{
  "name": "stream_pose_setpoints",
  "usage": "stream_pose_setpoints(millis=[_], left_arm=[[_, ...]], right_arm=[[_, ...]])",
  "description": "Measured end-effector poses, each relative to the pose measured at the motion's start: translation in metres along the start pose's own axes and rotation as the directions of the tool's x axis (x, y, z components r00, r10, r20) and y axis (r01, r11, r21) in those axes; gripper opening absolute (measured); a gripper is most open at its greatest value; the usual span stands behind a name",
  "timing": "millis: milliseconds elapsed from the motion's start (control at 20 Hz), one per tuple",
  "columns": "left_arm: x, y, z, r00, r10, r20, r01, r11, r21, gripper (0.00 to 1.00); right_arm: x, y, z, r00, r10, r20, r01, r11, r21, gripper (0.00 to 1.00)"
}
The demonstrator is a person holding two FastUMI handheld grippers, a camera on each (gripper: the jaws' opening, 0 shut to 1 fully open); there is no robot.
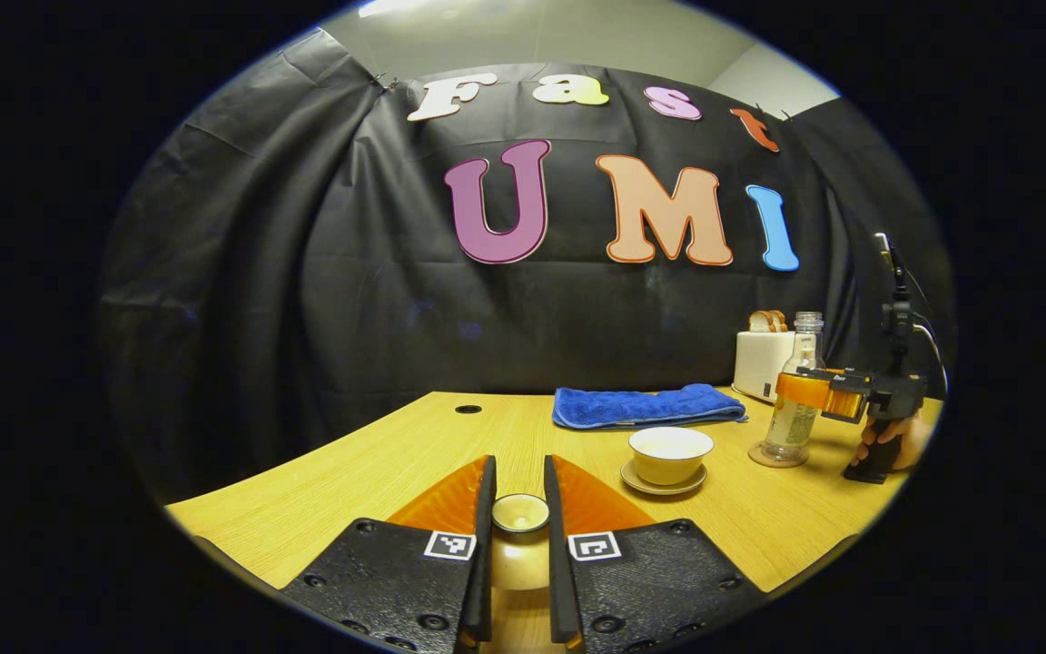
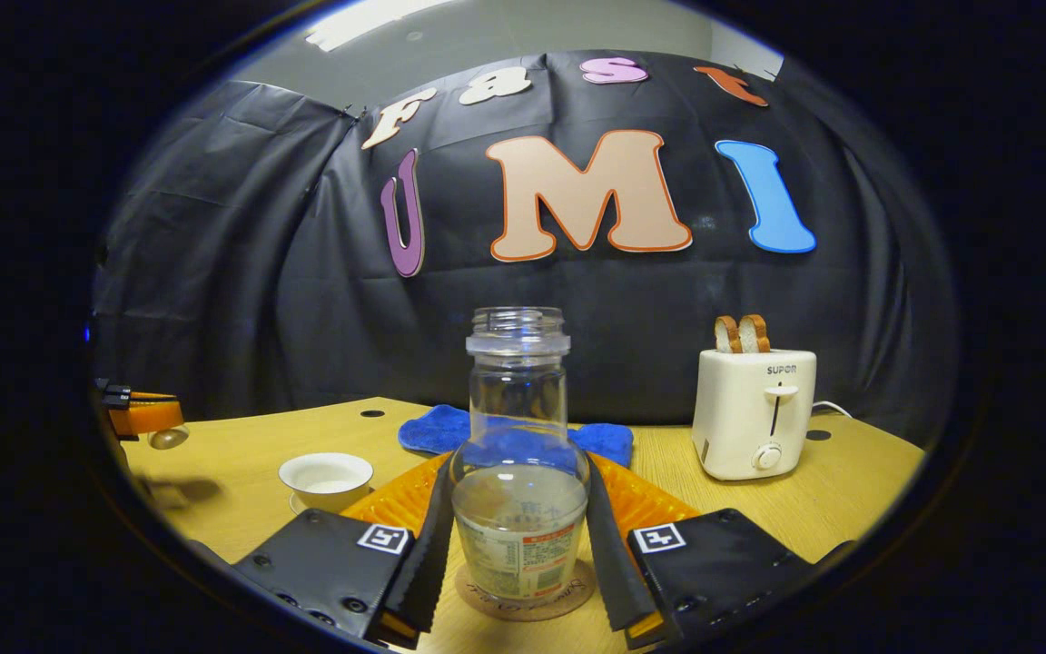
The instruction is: Open the teacup lid with one hand, grasp the water bottle and pour water into the teacup with the other hand; after pouring, place the water bottle on the coaster and then close the teacup lid.
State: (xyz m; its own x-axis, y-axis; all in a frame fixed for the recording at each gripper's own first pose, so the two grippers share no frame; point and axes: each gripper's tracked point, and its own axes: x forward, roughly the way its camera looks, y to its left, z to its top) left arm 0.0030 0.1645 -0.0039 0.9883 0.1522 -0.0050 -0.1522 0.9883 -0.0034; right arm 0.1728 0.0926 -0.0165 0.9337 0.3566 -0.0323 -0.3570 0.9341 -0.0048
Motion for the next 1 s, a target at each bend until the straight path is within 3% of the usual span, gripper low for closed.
stream_pose_setpoints(millis=[250, 400, 600, 850, 900, 950, 1000], left_arm=[[0.000, 0.001, 0.000, 1.000, 0.003, -0.001, -0.003, 1.000, 0.001, 0.22], [0.000, 0.001, 0.000, 1.000, 0.004, 0.000, -0.004, 1.000, 0.000, 0.22], [0.000, 0.001, 0.000, 1.000, 0.004, 0.000, -0.004, 1.000, 0.000, 0.23], [0.010, -0.014, -0.003, 0.997, -0.073, -0.001, 0.073, 0.997, 0.001, 0.22], [0.020, -0.021, 0.000, 0.996, -0.085, 0.002, 0.085, 0.996, 0.002, 0.22], [0.031, -0.026, 0.001, 0.995, -0.096, 0.002, 0.096, 0.995, 0.004, 0.22], [0.039, -0.029, 0.003, 0.994, -0.106, 0.003, 0.106, 0.994, 0.004, 0.22]], right_arm=[[-0.001, -0.009, 0.000, 0.999, -0.038, -0.005, 0.038, 0.999, -0.005, 0.77], [-0.005, -0.015, 0.000, 0.998, -0.064, -0.002, 0.064, 0.998, -0.008, 0.95], [-0.013, -0.014, 0.000, 0.998, -0.056, -0.003, 0.056, 0.998, -0.006, 0.92], [-0.030, -0.018, -0.001, 0.999, -0.045, -0.003, 0.045, 0.999, -0.005, 0.98], [-0.035, -0.018, 0.000, 0.999, -0.042, -0.002, 0.042, 0.999, -0.005, 0.92], [-0.040, -0.019, 0.001, 0.999, -0.034, 0.000, 0.034, 0.999, -0.004, 0.98], [-0.045, -0.020, 0.001, 1.000, -0.031, 0.000, 0.031, 1.000, -0.004, 0.98]])
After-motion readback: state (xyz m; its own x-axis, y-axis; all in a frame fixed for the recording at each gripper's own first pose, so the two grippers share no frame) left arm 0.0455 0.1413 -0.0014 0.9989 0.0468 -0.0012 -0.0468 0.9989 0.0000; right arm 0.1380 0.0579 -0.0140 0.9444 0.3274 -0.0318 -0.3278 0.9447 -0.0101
